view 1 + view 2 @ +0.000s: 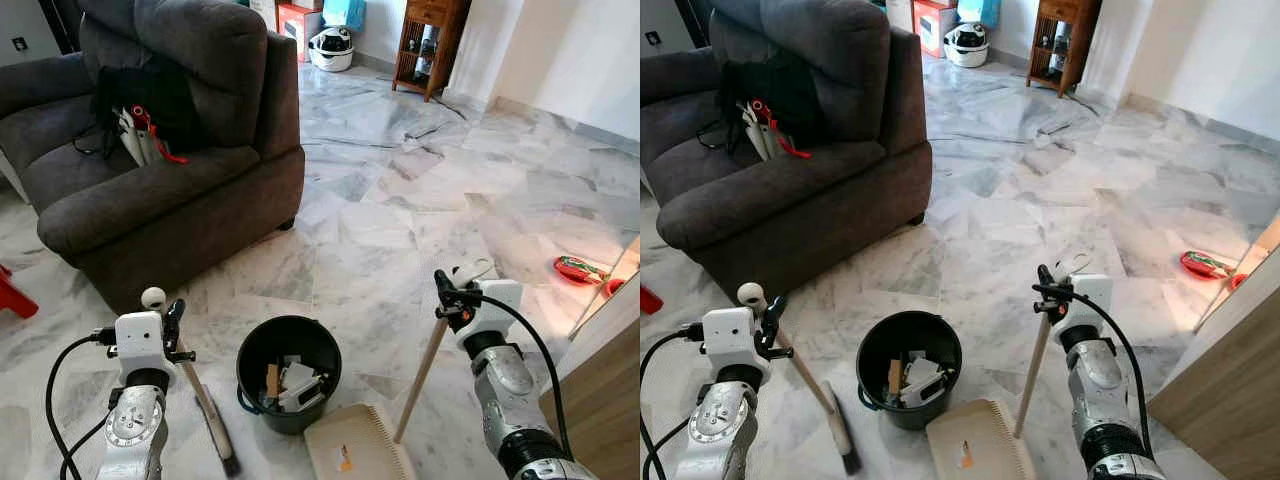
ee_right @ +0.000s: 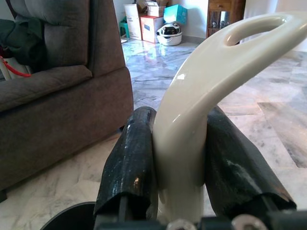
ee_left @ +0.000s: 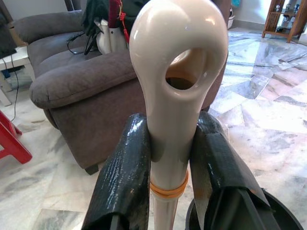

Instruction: Sweep floor

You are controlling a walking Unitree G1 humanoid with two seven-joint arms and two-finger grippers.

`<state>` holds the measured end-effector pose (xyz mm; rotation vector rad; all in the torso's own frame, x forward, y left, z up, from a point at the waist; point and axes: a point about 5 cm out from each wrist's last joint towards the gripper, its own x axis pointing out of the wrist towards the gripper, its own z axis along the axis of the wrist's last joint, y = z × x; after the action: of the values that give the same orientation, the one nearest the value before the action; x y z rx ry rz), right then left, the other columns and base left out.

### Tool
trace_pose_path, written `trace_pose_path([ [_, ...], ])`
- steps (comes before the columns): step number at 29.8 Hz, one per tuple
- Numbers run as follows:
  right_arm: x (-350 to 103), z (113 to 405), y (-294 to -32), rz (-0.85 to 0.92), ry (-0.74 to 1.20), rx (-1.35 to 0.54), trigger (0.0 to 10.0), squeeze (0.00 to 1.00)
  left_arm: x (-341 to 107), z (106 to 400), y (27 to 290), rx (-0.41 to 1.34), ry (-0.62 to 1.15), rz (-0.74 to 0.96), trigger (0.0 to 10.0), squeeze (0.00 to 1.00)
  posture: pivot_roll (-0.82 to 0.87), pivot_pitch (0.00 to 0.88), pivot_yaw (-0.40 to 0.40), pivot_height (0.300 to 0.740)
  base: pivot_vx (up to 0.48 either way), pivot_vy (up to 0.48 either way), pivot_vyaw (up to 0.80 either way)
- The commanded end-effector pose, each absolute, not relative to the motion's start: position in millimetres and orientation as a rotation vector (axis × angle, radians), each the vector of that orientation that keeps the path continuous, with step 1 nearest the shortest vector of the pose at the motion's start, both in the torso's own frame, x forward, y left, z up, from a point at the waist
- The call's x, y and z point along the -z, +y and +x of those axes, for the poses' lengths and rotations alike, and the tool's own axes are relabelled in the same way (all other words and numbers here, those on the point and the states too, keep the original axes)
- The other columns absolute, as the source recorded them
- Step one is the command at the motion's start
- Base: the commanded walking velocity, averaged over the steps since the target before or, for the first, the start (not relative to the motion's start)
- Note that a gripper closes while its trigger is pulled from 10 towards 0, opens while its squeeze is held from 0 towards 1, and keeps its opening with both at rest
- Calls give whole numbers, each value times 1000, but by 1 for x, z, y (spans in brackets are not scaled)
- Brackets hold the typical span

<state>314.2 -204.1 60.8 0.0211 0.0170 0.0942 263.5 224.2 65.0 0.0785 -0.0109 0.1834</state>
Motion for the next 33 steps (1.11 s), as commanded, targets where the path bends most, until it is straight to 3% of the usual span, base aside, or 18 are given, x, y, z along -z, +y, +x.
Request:
trace_pose_path([
  [1,-72,319,-206,33,-36,-84,10000,0,-76,265,223,-182,-63,94,10000,0,-20,0,2,740,0,0,0],
  [7,-72,319,-207,31,-30,-78,10000,0,-75,265,220,-175,-59,90,10000,0,-21,0,2,740,0,0,0],
  [33,-73,319,-207,29,-31,-83,10000,0,-73,264,216,-173,-57,71,10000,0,-17,0,-8,740,-363,0,0],
])
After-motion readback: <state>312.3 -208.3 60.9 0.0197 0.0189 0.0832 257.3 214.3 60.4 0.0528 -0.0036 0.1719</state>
